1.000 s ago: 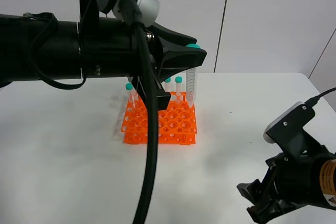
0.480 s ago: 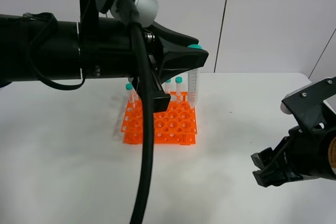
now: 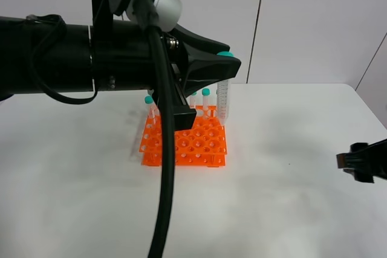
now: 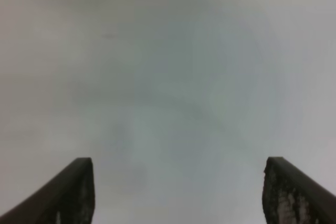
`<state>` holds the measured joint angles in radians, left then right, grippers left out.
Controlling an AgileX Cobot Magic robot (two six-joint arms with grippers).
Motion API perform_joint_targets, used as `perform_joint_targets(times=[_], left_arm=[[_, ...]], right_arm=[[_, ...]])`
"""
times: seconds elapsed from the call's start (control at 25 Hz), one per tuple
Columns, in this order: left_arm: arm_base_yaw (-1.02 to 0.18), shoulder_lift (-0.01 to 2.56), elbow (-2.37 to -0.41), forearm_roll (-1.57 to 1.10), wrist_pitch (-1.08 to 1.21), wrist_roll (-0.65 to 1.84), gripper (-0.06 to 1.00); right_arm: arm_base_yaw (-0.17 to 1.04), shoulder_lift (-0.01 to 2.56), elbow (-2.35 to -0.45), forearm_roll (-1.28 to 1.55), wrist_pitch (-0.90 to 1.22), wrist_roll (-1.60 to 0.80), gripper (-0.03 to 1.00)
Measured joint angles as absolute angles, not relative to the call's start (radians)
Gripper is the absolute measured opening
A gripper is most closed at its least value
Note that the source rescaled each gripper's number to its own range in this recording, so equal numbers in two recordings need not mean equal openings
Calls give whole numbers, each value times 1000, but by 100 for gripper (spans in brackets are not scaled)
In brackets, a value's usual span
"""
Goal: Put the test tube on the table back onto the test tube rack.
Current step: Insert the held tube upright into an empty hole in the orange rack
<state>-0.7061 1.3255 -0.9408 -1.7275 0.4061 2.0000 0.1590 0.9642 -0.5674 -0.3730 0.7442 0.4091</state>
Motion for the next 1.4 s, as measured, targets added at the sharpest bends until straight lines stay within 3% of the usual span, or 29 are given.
perform_joint_targets(times=[0.32,0.6,0.88,1.4], left_arm=[[-706,1326,-941,-1728,416,2000,0],[-706,1326,-941,-1728,433,2000,0],[-706,1326,-941,-1728,433,2000,0],[-706,1326,-941,-1728,455,2020,0]], right_arm=[[-69,1021,-715,-148,829,137,80],[-77,1101,-730,0,837,0,80],[-77,1101,-733,-20,1185,-16,80],[-77,944,-733,-10,1214,11,80]])
